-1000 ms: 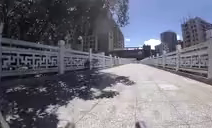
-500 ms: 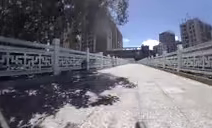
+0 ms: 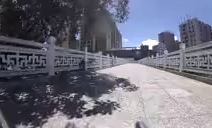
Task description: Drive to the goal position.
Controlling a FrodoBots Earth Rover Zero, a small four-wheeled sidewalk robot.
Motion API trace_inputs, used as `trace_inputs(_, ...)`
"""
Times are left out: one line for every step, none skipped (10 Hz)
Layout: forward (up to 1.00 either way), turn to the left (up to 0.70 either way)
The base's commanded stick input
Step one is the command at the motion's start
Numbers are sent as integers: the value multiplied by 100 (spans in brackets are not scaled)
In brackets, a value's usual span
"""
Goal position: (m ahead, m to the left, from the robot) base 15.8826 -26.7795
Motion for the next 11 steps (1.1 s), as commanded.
trace_inputs(45,0)
trace_inputs(45,0)
trace_inputs(45,0)
trace_inputs(45,0)
trace_inputs(45,0)
trace_inputs(45,0)
trace_inputs(45,0)
trace_inputs(45,0)
trace_inputs(45,0)
trace_inputs(45,0)
trace_inputs(45,0)
